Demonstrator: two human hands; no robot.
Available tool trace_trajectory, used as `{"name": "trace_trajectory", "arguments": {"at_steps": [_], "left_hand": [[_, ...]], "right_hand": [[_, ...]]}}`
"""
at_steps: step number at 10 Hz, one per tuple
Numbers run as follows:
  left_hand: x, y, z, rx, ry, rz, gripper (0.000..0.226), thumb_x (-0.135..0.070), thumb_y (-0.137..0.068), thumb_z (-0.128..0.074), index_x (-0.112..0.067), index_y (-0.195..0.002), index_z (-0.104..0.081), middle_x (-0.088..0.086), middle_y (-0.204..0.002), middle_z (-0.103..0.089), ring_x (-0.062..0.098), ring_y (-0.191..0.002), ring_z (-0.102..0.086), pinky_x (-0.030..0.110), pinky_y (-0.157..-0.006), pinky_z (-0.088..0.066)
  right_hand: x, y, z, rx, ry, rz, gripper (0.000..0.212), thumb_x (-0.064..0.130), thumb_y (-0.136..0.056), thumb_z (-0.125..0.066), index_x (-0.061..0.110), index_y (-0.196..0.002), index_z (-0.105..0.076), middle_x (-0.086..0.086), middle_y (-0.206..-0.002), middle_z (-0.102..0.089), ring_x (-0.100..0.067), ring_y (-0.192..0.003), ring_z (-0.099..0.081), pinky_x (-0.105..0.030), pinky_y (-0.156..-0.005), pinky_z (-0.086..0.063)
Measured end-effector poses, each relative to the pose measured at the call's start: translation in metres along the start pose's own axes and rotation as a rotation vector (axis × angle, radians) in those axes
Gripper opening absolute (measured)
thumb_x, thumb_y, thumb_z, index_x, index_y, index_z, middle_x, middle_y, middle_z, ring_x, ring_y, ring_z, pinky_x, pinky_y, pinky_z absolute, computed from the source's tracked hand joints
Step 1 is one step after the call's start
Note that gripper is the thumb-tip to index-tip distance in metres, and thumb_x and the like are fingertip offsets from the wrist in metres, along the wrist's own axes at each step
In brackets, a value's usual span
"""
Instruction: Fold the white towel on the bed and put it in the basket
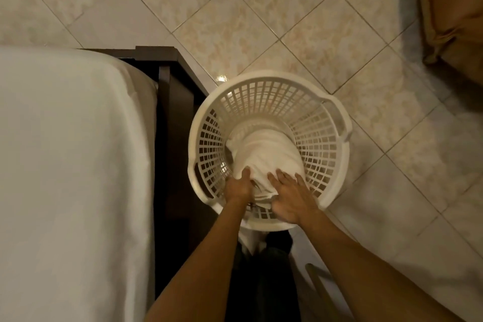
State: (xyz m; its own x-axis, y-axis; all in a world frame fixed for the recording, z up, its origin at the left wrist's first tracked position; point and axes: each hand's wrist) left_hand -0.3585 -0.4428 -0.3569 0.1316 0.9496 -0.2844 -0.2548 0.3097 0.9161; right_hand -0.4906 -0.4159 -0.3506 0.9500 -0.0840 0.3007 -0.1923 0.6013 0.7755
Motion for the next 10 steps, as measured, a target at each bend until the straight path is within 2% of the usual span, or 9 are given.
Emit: {"name": "trace_trajectory", "arguments": {"at_steps": [1, 2, 3, 4, 5, 7, 8, 9, 10], "left_hand": [[-0.002, -0.005, 0.005, -0.083, -0.470, -0.465, 0.052, -0.022, -0.098, -0.038, -0.009, -0.147, -0.028, 0.018, -0.151, -0.033, 0.034, -0.140, -0.031, 0.045, -0.117, -0.028], [-0.006, -0.014, 0.007, 0.038, -0.910, -0.641, 0.050, -0.021, -0.102, -0.028, -0.011, -0.150, -0.022, 0.014, -0.159, -0.018, 0.028, -0.148, -0.012, 0.040, -0.122, -0.013], [-0.005, -0.013, 0.004, 0.140, -1.091, -0.677, 0.055, -0.032, -0.103, -0.018, -0.010, -0.152, -0.007, 0.010, -0.161, -0.006, 0.022, -0.150, -0.005, 0.038, -0.122, -0.009], [0.008, -0.017, 0.003, 0.162, -1.291, -0.644, 0.057, -0.032, -0.103, -0.015, -0.008, -0.151, 0.005, 0.011, -0.161, 0.006, 0.022, -0.150, 0.003, 0.039, -0.122, -0.008], [0.010, -0.018, 0.002, 0.183, -1.374, -0.600, 0.058, -0.031, -0.103, -0.015, -0.006, -0.150, 0.008, 0.013, -0.160, 0.009, 0.023, -0.150, 0.004, 0.041, -0.123, -0.009], [-0.017, 0.001, 0.008, 0.247, -1.540, -0.562, 0.059, -0.030, -0.103, -0.019, -0.003, -0.150, 0.004, 0.015, -0.160, 0.004, 0.027, -0.149, -0.001, 0.047, -0.121, -0.015], [-0.033, 0.025, 0.019, 0.243, -1.630, -0.621, 0.057, -0.025, -0.103, -0.024, 0.002, -0.149, -0.004, 0.020, -0.159, -0.004, 0.031, -0.148, -0.007, 0.047, -0.119, -0.017], [-0.046, 0.046, 0.030, 0.195, -1.695, -0.706, 0.050, -0.022, -0.102, -0.027, 0.002, -0.146, -0.024, 0.022, -0.155, -0.019, 0.034, -0.146, -0.016, 0.048, -0.119, -0.021], [-0.056, 0.067, 0.039, 0.197, -1.640, -0.675, 0.050, -0.026, -0.103, -0.028, -0.001, -0.146, -0.026, 0.019, -0.155, -0.021, 0.032, -0.146, -0.017, 0.047, -0.120, -0.022]], "right_hand": [[0.006, -0.005, 0.013, -0.093, -0.275, -0.112, 0.048, 0.022, -0.095, -0.032, 0.020, -0.143, -0.039, -0.010, -0.156, -0.021, -0.024, -0.143, -0.022, -0.035, -0.117, -0.011], [0.002, -0.018, 0.015, -0.159, -0.314, -0.225, 0.049, 0.022, -0.096, -0.030, 0.014, -0.144, -0.035, -0.012, -0.156, -0.022, -0.027, -0.141, -0.024, -0.039, -0.115, -0.020], [-0.003, -0.027, 0.004, -0.073, -0.163, -0.247, 0.055, 0.030, -0.100, -0.022, 0.009, -0.150, -0.012, -0.013, -0.158, -0.009, -0.026, -0.145, -0.010, -0.040, -0.117, -0.012], [-0.003, -0.032, -0.009, 0.075, -0.012, -0.262, 0.058, 0.035, -0.100, -0.013, 0.011, -0.150, 0.003, -0.008, -0.159, 0.008, -0.021, -0.147, 0.007, -0.044, -0.119, 0.004], [-0.001, -0.034, -0.013, 0.125, 0.010, -0.269, 0.058, 0.035, -0.100, -0.012, 0.010, -0.150, 0.002, -0.007, -0.159, 0.008, -0.020, -0.146, 0.007, -0.046, -0.119, 0.003], [0.003, -0.013, 0.004, 0.075, -0.041, -0.260, 0.056, 0.034, -0.100, -0.020, 0.010, -0.150, -0.011, -0.012, -0.159, -0.006, -0.026, -0.146, -0.005, -0.047, -0.118, -0.010], [0.005, 0.004, 0.023, 0.027, -0.081, -0.280, 0.055, 0.034, -0.100, -0.024, 0.009, -0.149, -0.015, -0.015, -0.157, -0.014, -0.030, -0.144, -0.012, -0.047, -0.116, -0.018], [0.008, 0.021, 0.046, -0.003, -0.143, -0.295, 0.055, 0.033, -0.100, -0.025, 0.010, -0.149, -0.014, -0.014, -0.157, -0.014, -0.031, -0.144, -0.012, -0.045, -0.116, -0.017], [0.009, 0.035, 0.064, -0.045, -0.163, -0.277, 0.056, 0.033, -0.100, -0.026, 0.010, -0.149, -0.013, -0.012, -0.158, -0.013, -0.029, -0.145, -0.010, -0.045, -0.117, -0.017]]}}
Point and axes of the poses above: each hand's wrist, its own y-axis away from the middle knuckle, its own z-axis out of the back of the hand, x = y × z
